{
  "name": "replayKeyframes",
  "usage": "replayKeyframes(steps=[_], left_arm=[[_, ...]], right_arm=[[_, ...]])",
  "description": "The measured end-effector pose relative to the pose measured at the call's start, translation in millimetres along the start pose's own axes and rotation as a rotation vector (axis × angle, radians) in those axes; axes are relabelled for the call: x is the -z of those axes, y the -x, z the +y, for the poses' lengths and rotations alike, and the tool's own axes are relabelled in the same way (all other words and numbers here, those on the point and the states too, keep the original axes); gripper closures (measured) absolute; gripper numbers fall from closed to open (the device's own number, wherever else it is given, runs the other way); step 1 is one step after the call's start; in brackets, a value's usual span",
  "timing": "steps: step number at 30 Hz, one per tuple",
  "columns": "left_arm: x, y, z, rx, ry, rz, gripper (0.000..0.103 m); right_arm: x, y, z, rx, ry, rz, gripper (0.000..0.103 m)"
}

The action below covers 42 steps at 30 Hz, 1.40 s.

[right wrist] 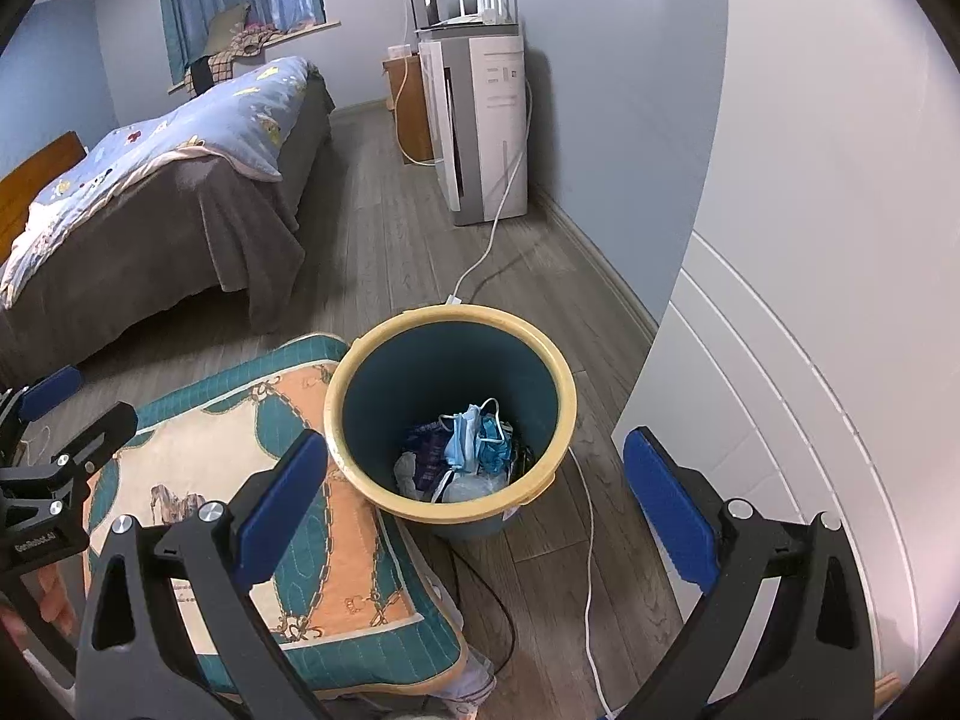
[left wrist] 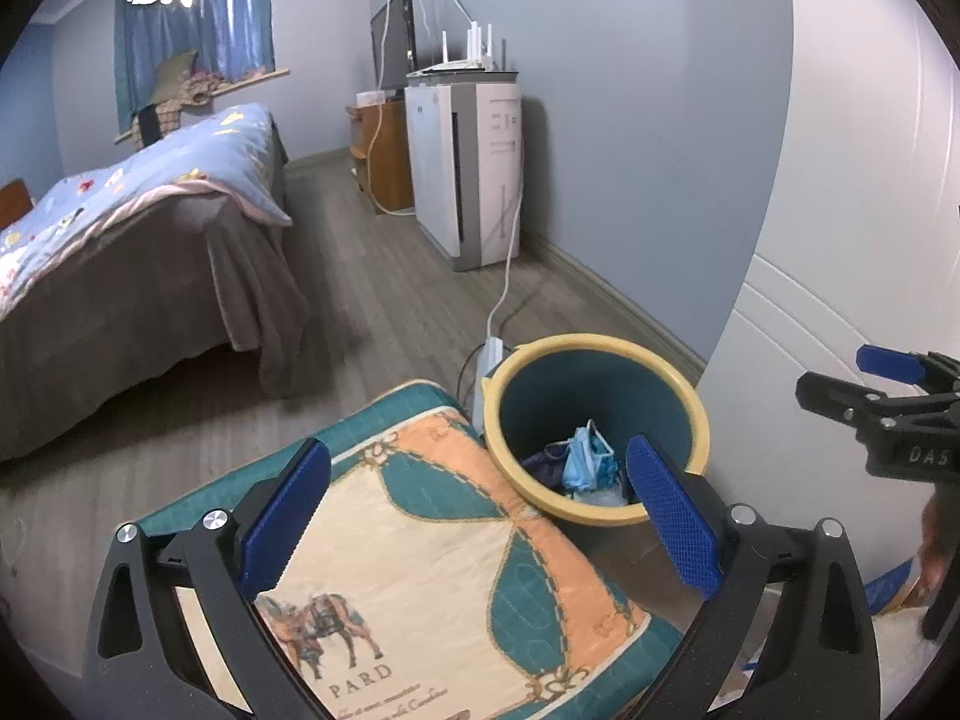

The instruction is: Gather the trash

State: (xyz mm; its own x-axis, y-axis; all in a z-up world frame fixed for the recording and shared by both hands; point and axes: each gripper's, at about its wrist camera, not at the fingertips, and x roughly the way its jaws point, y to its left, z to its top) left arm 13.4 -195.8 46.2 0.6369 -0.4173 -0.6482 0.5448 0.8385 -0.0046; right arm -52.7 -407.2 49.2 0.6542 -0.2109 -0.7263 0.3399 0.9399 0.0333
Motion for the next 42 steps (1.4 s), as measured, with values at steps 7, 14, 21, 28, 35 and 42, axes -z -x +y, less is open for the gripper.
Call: replayKeyframes(steps=[7, 14, 21, 28, 35, 42], left_arm=[[1, 4, 3, 0.006, -0.002, -0.005, 0.005], [2, 7, 6, 0.008, 0.002, -0.004, 0.005], [2, 10, 5, 0.004, -0.015, -0.013, 0.005], [1, 10, 2, 0.003, -0.020, -0.011, 0.005], [1, 10, 1, 0.003, -0.019, -0.011, 0.005], [1, 10, 1, 0.003, -0.019, -0.012, 0.005]], right_arm=[[0, 0, 5, 0.010, 0.022, 0.001, 0.006], [0, -1, 3, 0.009, 0.012, 0.007, 0.006], [1, -1, 4, 0.011, 0.018, 0.006, 0.006], [1, -1, 4, 0.009, 0.014, 0.009, 0.006], [1, -1, 3, 0.008, 0.014, 0.008, 0.006], [1, -1, 2, 0.007, 0.010, 0.012, 0.006]])
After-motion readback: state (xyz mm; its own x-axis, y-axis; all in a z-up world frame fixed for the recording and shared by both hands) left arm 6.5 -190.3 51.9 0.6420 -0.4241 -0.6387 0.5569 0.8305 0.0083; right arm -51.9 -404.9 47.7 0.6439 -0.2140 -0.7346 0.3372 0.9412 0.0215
